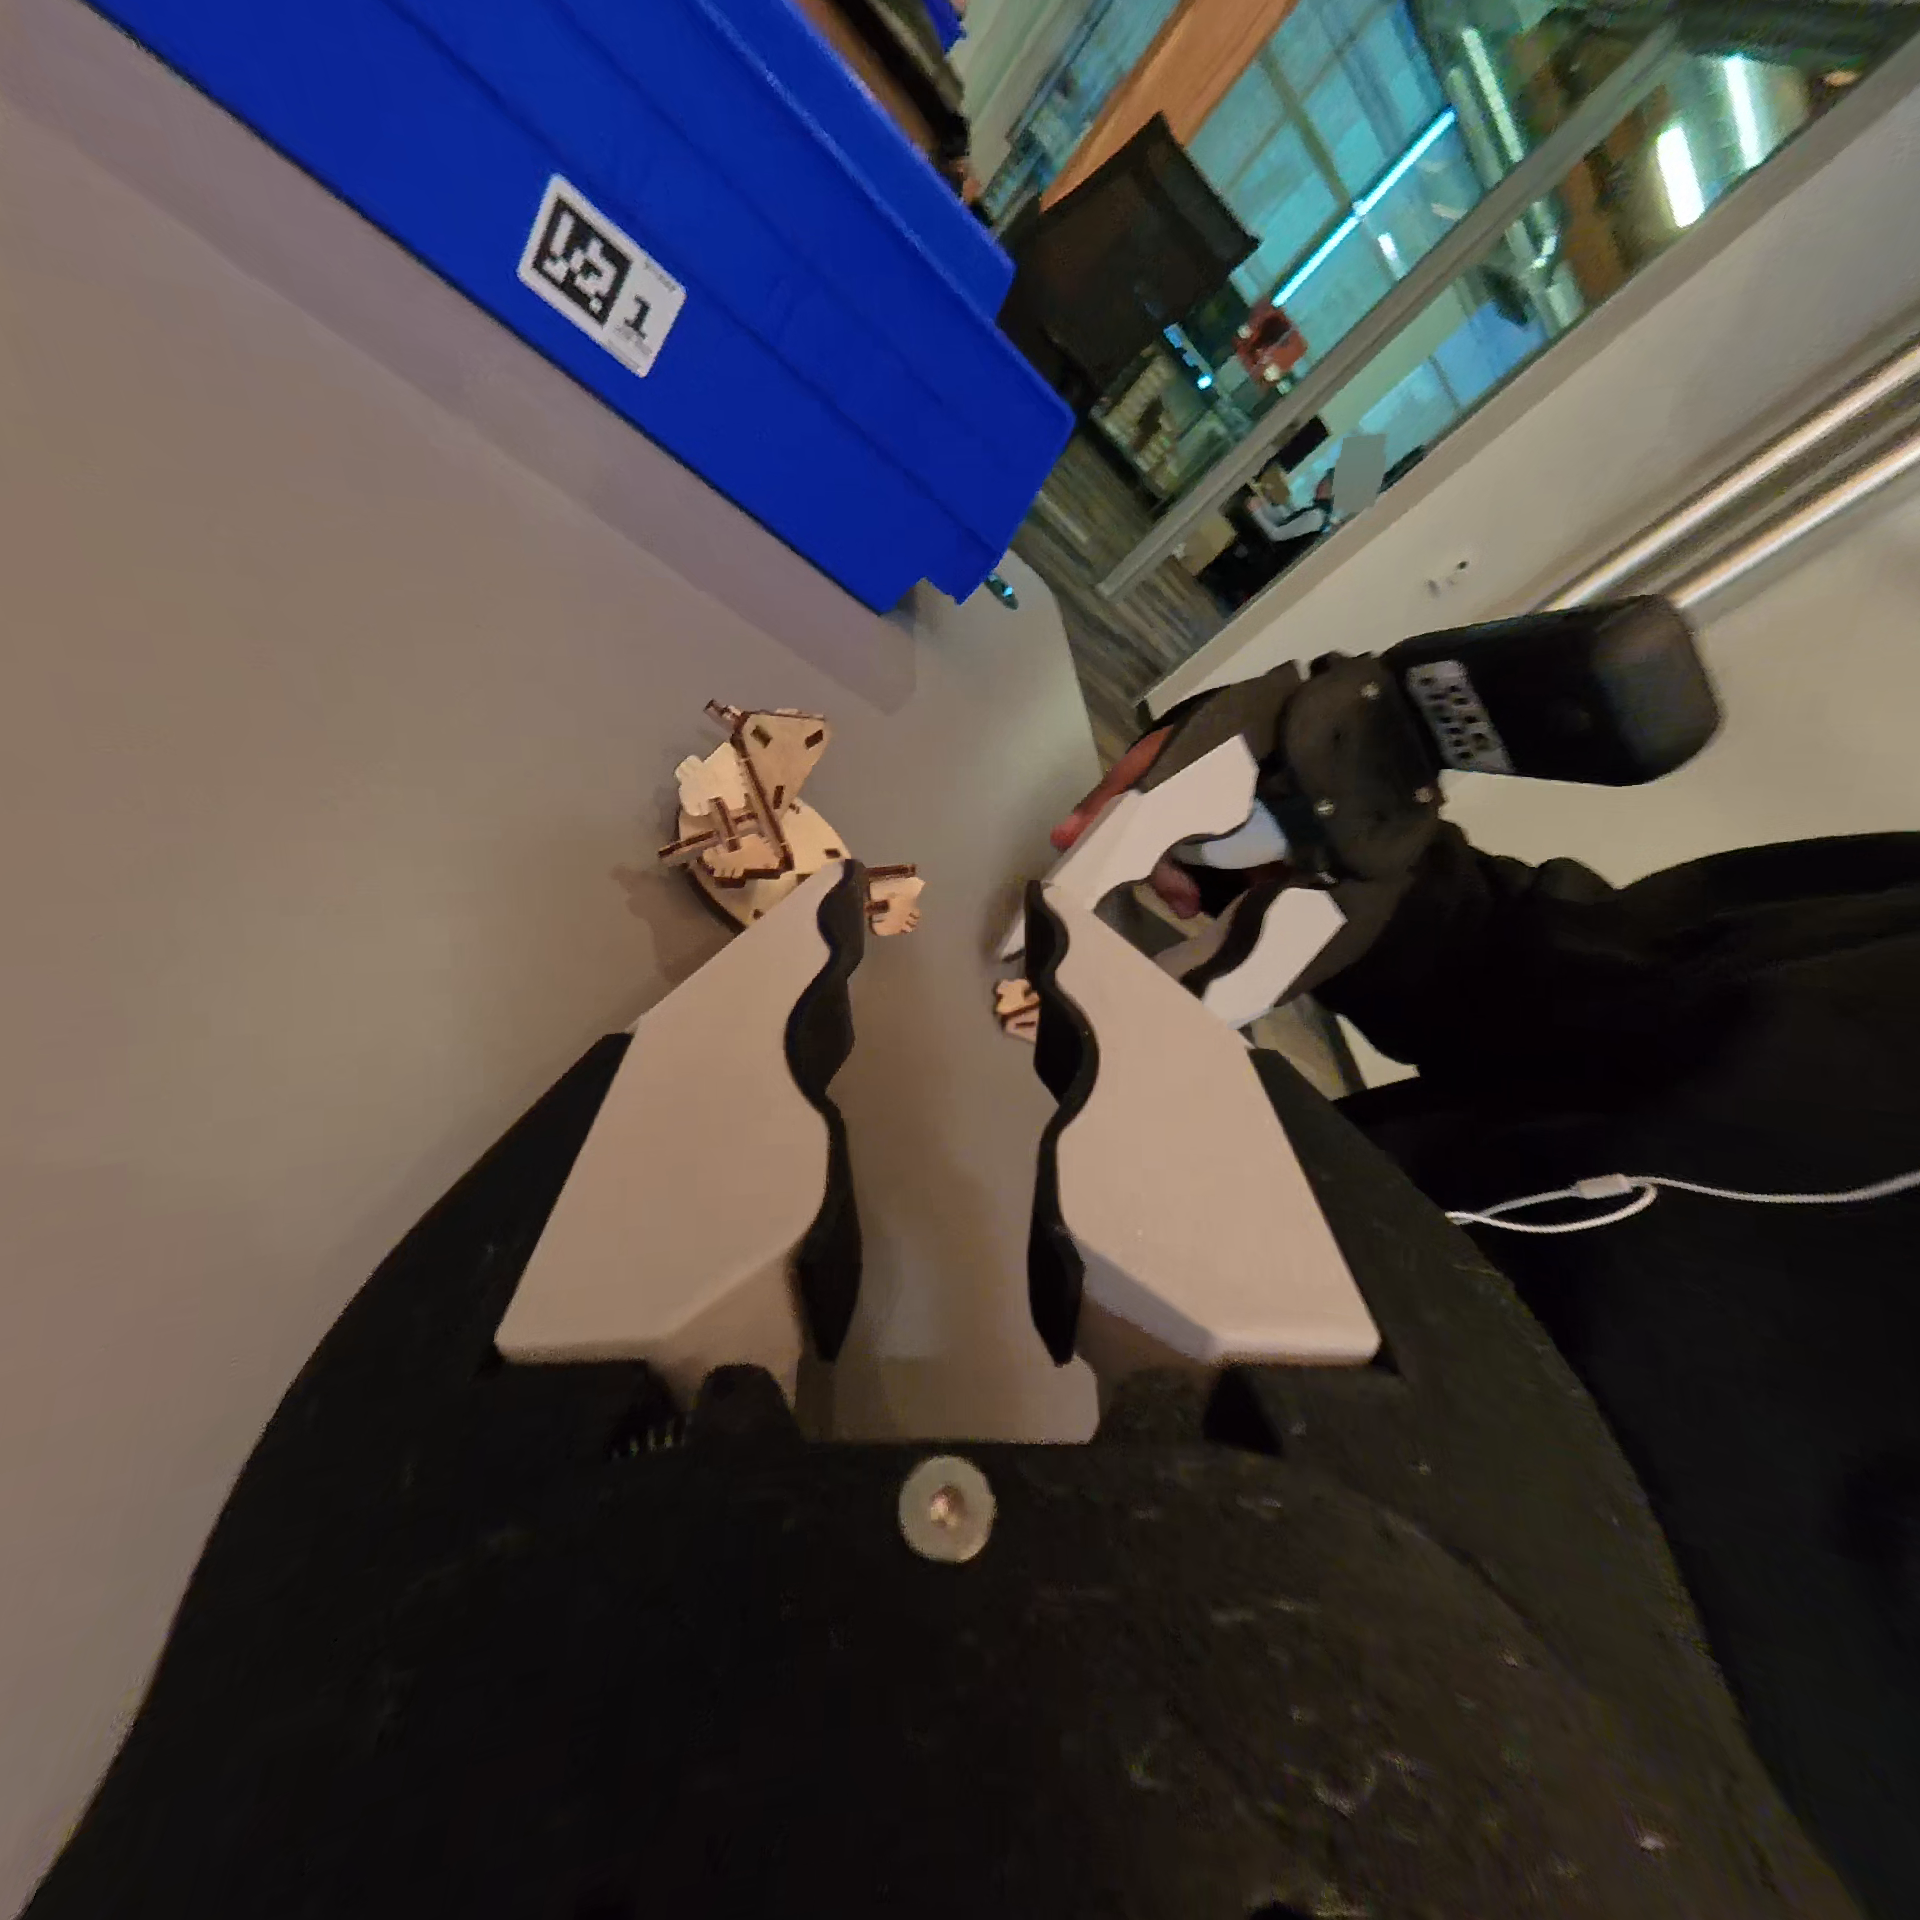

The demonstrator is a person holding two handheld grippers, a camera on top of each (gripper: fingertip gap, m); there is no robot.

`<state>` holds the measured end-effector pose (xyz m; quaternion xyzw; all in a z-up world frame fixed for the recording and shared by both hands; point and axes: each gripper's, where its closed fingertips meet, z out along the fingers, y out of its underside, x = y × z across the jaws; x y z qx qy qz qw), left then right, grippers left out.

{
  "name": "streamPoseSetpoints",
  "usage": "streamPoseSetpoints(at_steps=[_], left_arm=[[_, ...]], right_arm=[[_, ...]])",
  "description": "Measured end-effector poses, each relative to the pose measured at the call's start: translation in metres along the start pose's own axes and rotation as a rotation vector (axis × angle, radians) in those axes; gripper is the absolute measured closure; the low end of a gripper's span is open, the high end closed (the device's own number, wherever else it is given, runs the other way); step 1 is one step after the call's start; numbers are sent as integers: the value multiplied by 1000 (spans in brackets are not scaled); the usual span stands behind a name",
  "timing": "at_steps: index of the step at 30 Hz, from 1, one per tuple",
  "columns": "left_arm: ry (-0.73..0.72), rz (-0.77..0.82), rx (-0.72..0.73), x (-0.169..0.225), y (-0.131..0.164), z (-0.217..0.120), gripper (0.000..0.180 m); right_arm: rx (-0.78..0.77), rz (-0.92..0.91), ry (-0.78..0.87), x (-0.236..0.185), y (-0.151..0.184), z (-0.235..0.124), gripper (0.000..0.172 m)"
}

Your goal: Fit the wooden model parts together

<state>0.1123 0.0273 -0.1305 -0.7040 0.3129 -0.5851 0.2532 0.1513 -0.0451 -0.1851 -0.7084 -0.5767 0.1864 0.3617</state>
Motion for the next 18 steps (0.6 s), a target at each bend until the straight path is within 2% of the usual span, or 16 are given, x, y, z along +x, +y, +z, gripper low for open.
streamPoseSetpoints(at_steps=[3,6,9,13,15,17,18], left_arm=[[12,24,35,4,-7,-5,147],[-47,87,73,2,-15,-9,133],[-201,223,78,-8,-18,-9,109],[-371,404,-73,-22,-5,8,94],[-365,457,-149,-20,4,19,90],[-367,481,-214,-23,10,26,75],[-374,482,-240,-27,12,29,73]], right_arm=[[24,5,17,6,0,3,146],[69,9,71,19,-3,0,149],[191,48,164,43,-17,-12,150],[432,150,213,66,-39,-40,150],[567,198,214,74,-48,-56,150],[686,231,234,82,-54,-72,150],[728,233,250,84,-56,-78,151]])
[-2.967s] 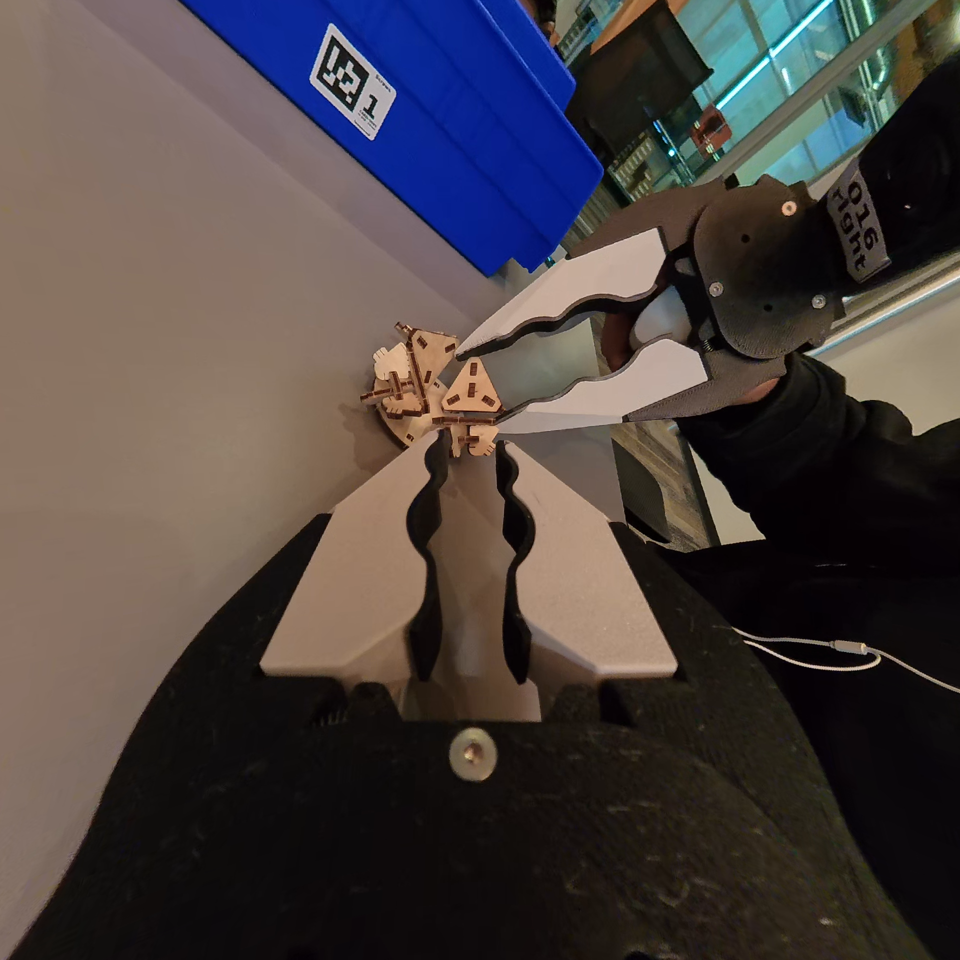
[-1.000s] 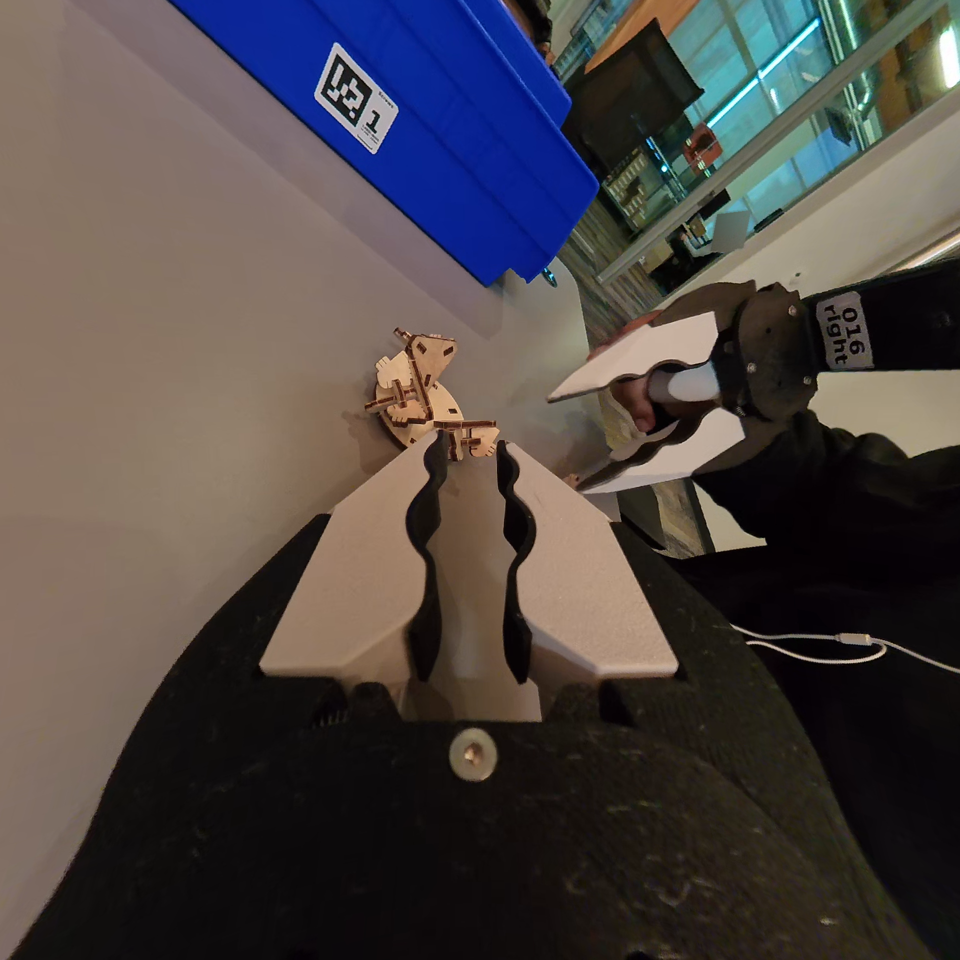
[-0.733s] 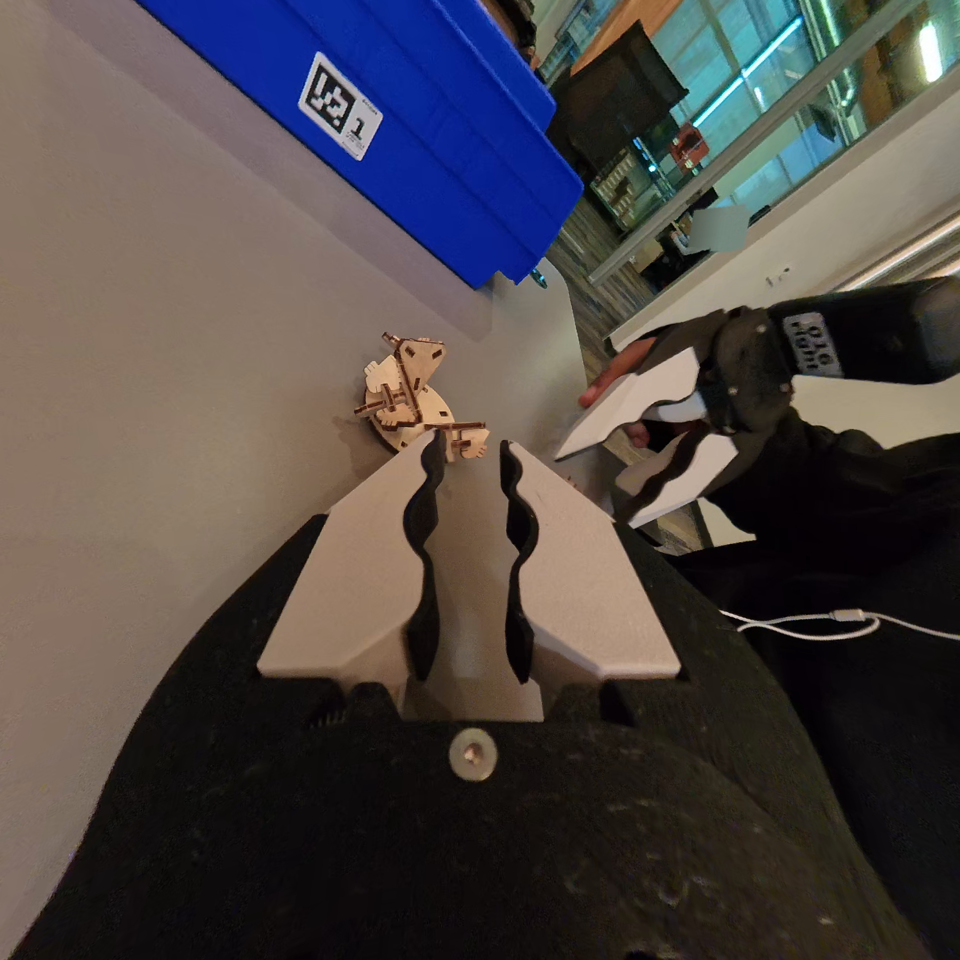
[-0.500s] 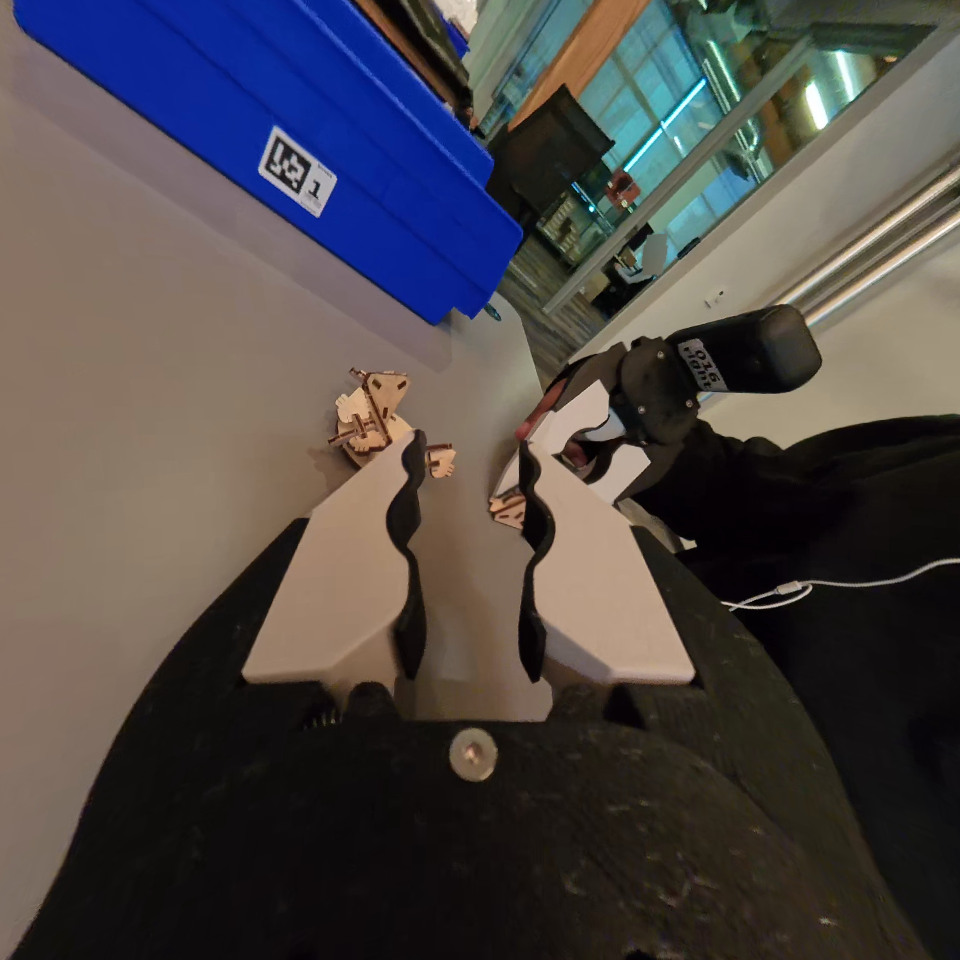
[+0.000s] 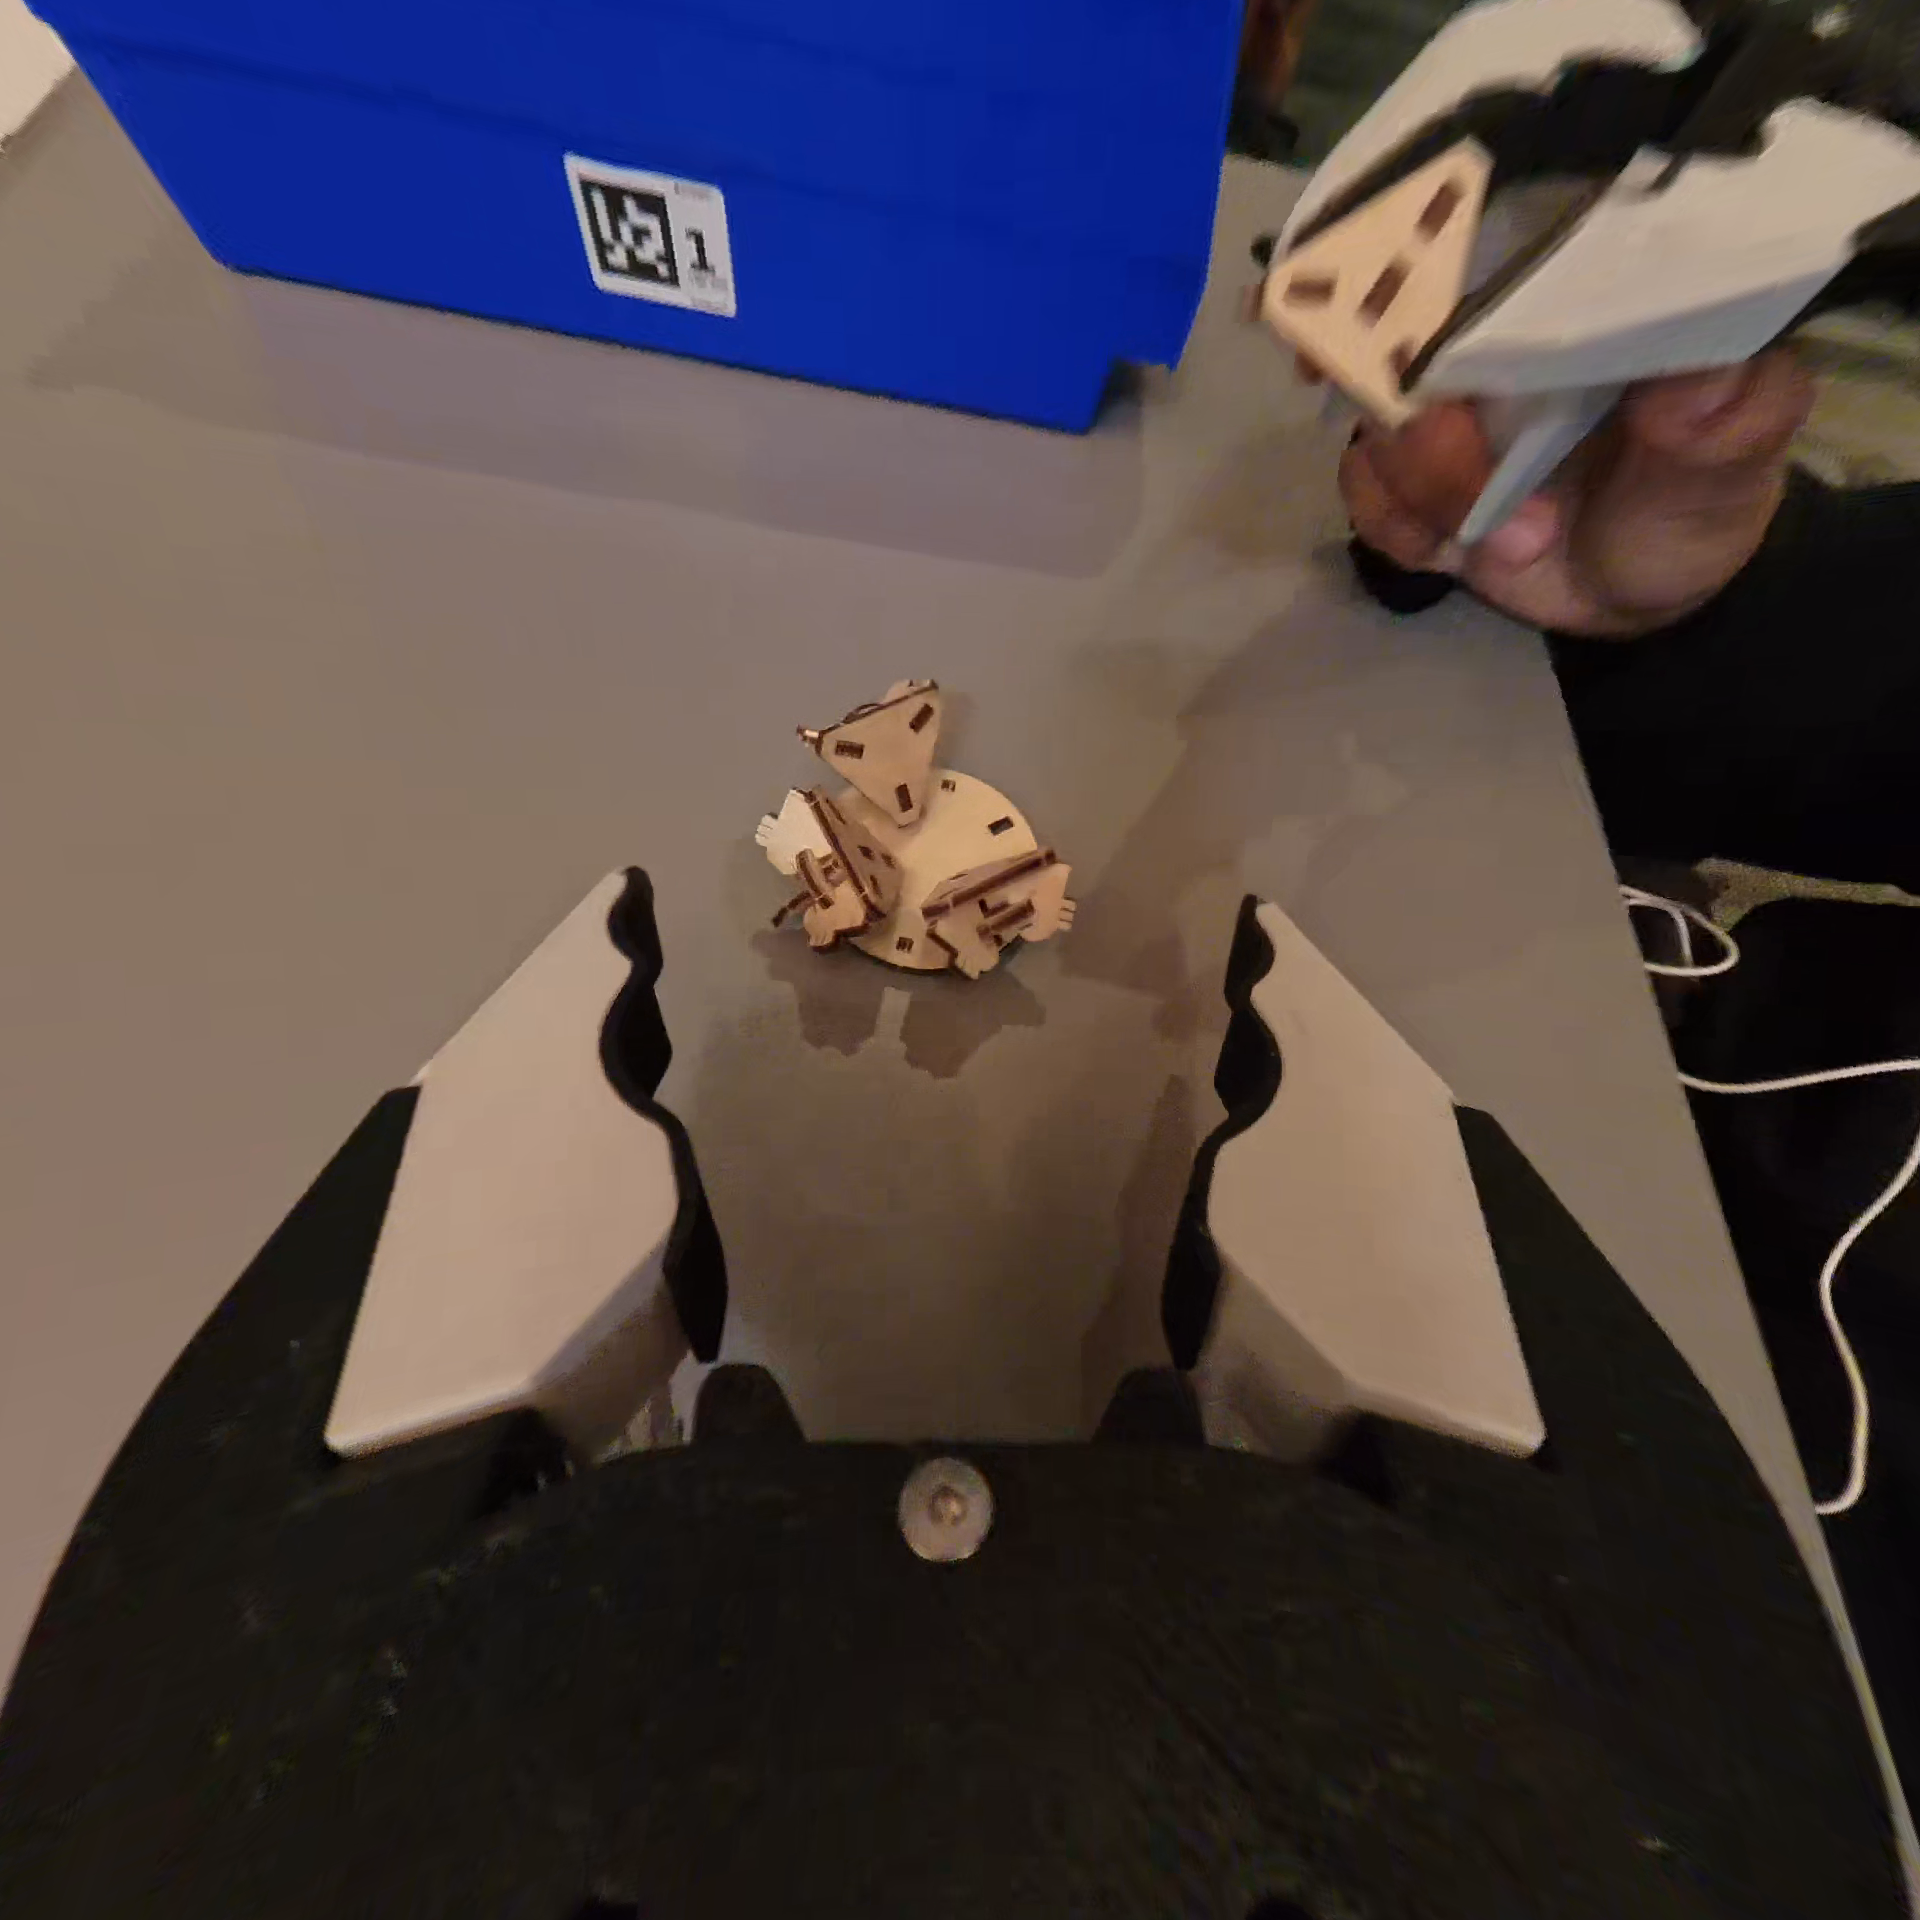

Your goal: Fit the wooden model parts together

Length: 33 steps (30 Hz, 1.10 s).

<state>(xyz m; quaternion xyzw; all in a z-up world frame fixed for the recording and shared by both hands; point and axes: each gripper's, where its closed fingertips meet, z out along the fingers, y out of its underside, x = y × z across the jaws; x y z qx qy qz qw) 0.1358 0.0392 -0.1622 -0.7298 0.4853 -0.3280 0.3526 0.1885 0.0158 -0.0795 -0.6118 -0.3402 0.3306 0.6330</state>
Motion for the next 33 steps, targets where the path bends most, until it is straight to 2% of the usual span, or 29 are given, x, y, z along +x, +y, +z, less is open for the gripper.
streamPoseSetpoints(at_steps=[5,8,11,14,19,24,29,33], left_arm=[[28,9,-70,-6,-1,18,70],[64,-2,-157,-3,10,26,93],[63,-1,-157,0,13,22,111],[46,-20,-146,1,17,14,111],[-18,-29,-150,5,36,-11,111],[-129,-81,-140,4,65,-57,111],[-181,-178,-39,12,78,-96,111],[-170,-202,-3,21,80,-105,111]], right_arm=[[38,-8,-4,-1,-5,-4,150],[31,-37,-6,-5,-4,-3,151],[31,-63,-5,-7,-3,-3,150],[39,-63,-4,-7,-4,-3,150],[41,-52,-9,-6,-4,-3,150],[43,-44,-30,-10,-5,-1,150],[96,40,-174,-33,-12,5,150],[157,194,-315,-53,-22,15,150]])
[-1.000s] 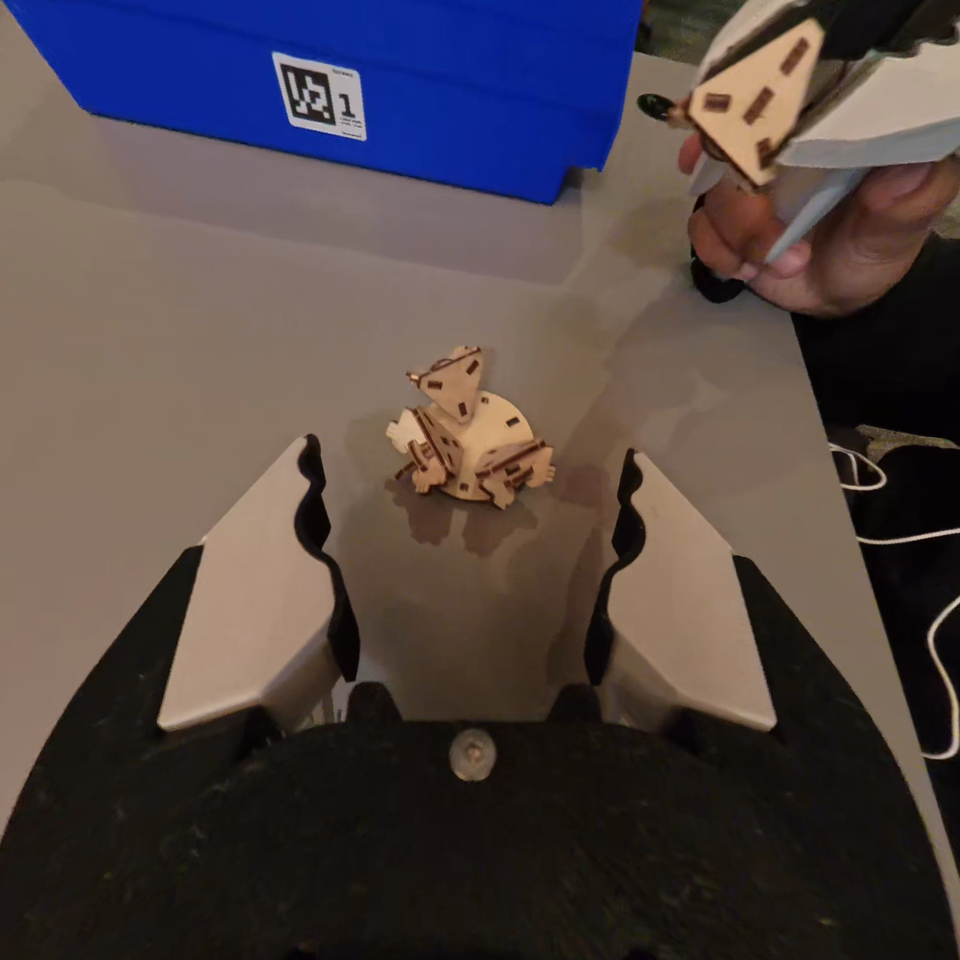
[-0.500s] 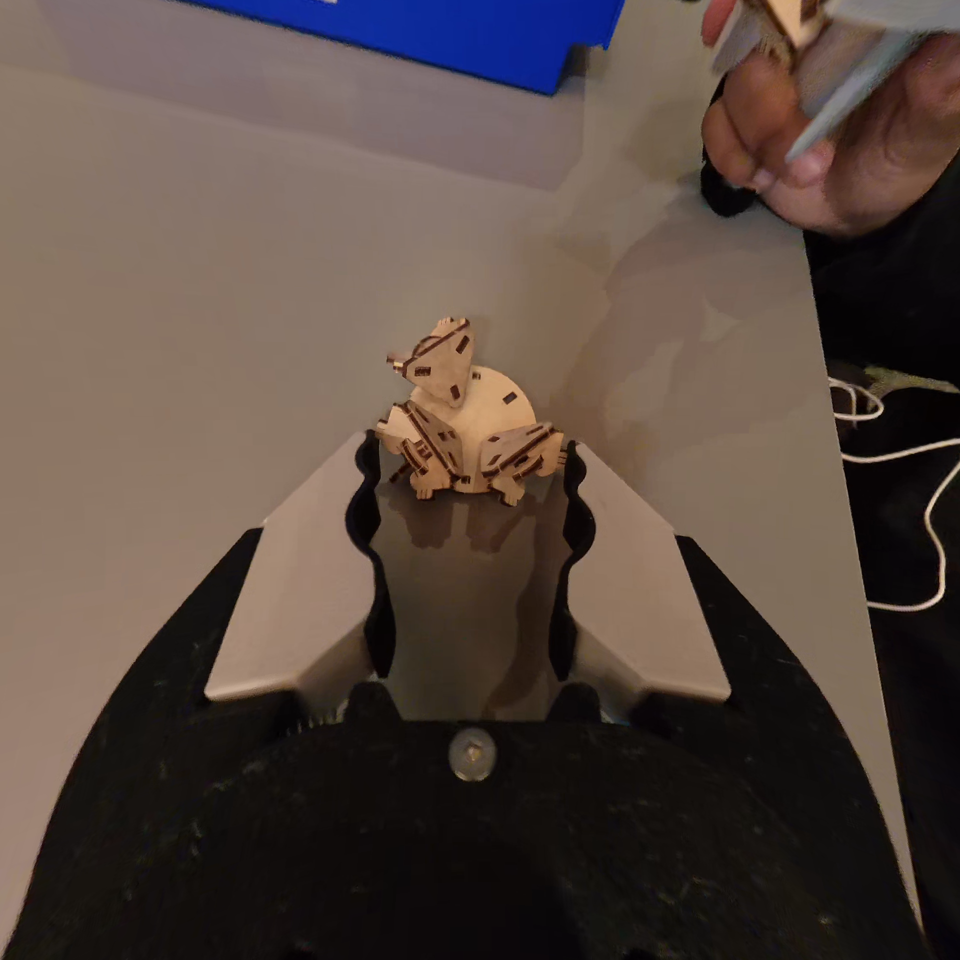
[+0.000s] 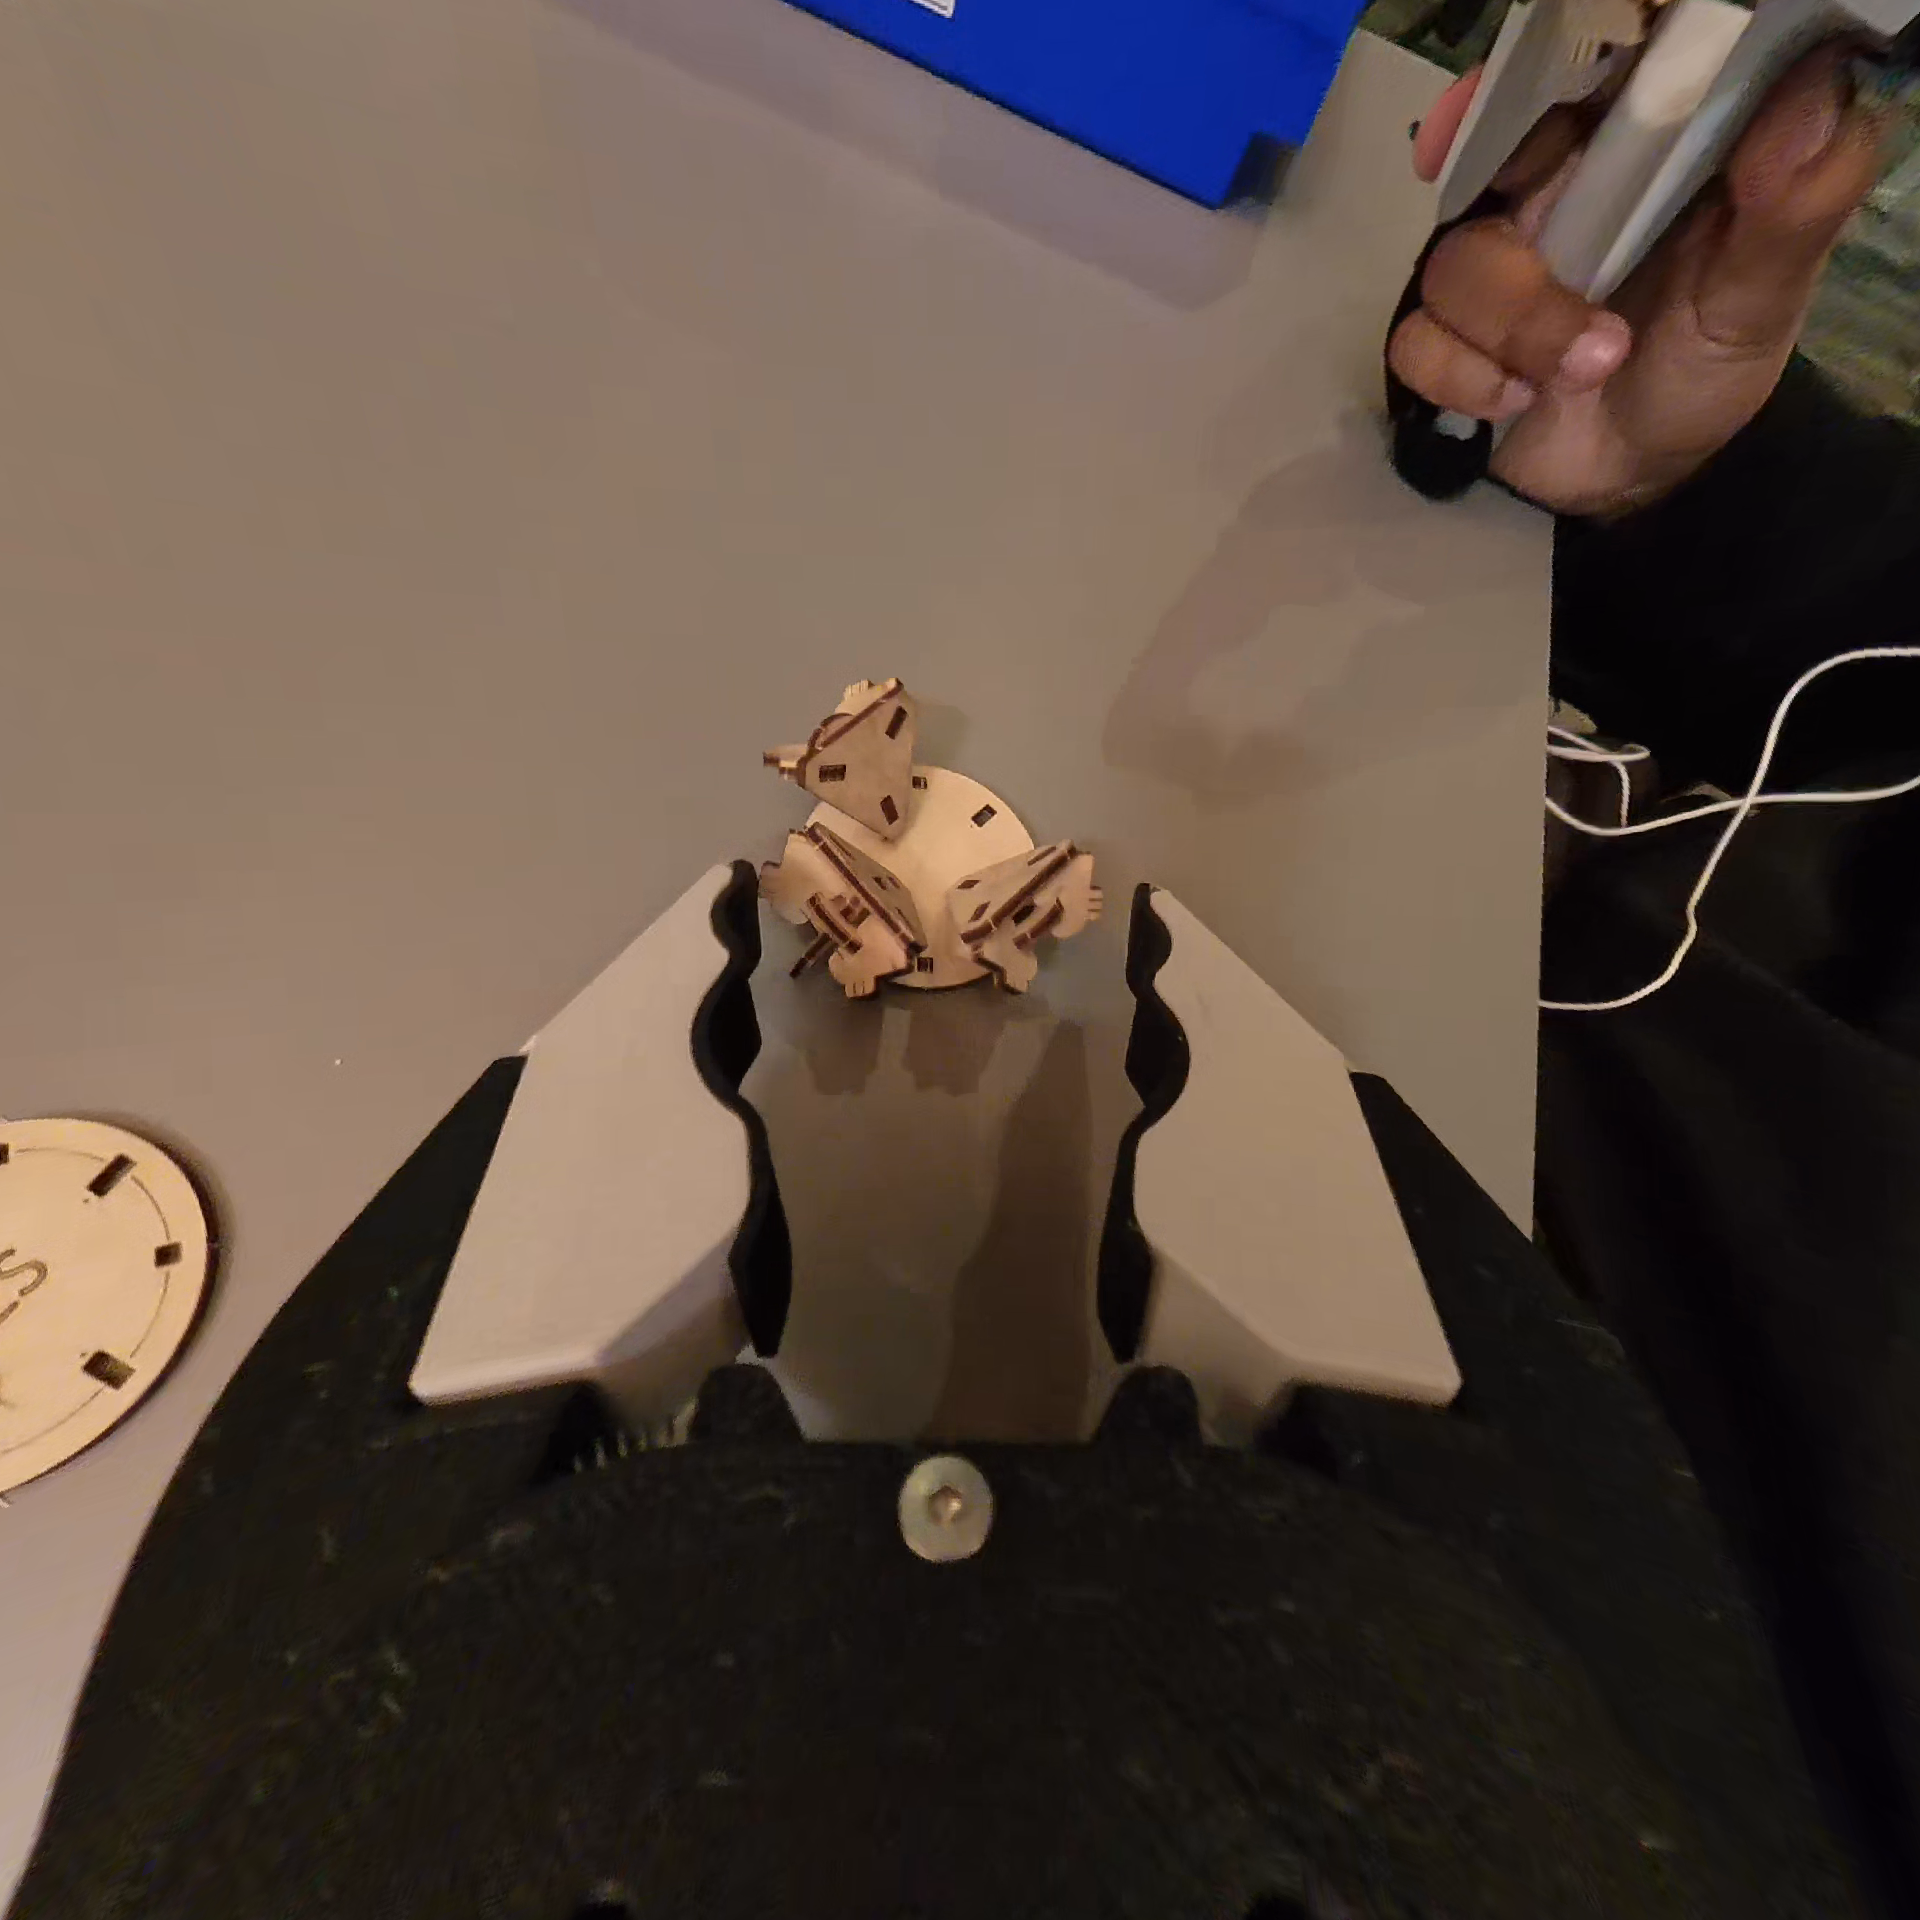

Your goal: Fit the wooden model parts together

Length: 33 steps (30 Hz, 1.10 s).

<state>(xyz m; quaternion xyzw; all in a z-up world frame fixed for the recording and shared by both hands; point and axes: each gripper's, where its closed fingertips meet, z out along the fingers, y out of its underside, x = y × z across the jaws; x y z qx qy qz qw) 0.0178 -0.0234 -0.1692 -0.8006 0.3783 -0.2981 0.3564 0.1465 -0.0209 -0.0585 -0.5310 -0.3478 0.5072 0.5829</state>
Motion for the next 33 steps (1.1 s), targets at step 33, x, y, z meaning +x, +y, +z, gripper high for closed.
streamPoseSetpoints(at_steps=[33], left_arm=[[236,73,502,61,-58,-49,154]], right_arm=[[-130,668,-611,-70,31,86,151]])
